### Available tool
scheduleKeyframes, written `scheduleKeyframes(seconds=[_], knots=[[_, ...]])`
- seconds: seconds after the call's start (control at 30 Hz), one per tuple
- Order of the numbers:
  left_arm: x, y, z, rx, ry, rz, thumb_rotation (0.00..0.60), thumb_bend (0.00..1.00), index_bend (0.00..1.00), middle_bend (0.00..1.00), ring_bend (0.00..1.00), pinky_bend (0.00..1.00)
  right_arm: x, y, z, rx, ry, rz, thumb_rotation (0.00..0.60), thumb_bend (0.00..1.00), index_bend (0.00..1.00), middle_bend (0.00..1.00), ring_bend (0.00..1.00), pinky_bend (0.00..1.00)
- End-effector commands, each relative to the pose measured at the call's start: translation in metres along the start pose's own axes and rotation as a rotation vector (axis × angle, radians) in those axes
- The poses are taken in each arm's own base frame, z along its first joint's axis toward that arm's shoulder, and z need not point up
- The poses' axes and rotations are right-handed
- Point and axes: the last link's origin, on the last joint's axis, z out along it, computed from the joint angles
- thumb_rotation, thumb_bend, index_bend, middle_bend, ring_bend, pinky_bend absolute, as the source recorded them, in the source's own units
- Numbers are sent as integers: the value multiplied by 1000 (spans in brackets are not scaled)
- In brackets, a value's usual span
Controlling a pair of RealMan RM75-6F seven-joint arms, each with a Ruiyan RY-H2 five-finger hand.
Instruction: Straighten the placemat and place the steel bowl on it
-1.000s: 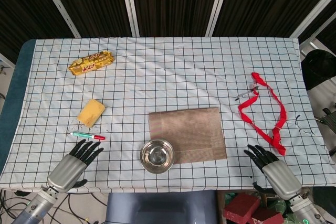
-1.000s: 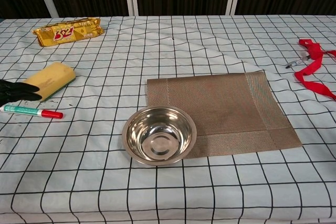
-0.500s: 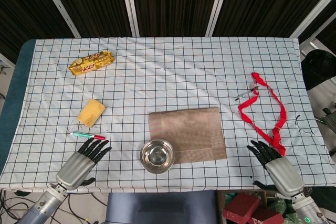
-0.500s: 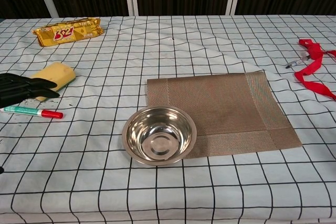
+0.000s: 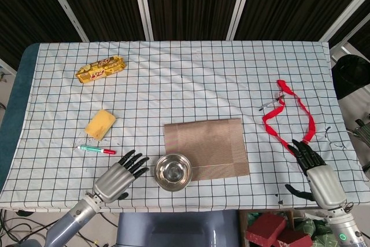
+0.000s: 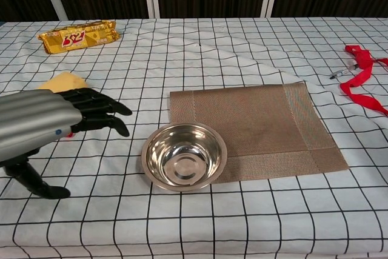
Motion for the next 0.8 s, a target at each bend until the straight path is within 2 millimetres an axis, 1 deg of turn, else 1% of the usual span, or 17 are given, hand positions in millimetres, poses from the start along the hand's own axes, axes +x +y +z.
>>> scheduleKeyframes(seconds=[0.03,0.23,0.4,0.47,0.6,0.8], knots=[[0,10,17,-24,-8,5,600,100,232,88,11,46,1,1,1,-4,8,9,600,118,83,0,0,168],[-7,24,38,-41,-25,8,600,130,273,116,17,55,3,2,2,-8,15,27,600,121,83,0,0,168],[-11,40,57,-53,-12,5,600,160,310,147,40,89,4,3,2,-14,15,39,600,122,83,0,0,168],[-12,43,61,-51,-7,2,600,174,325,157,40,93,4,3,2,-16,17,41,600,122,83,0,0,168],[-16,51,69,-48,-1,-7,600,245,376,179,40,99,5,4,2,-20,18,46,600,123,83,0,0,168],[-21,58,78,-40,11,-14,600,315,418,189,40,99,5,3,3,-21,16,48,600,123,83,0,0,168]])
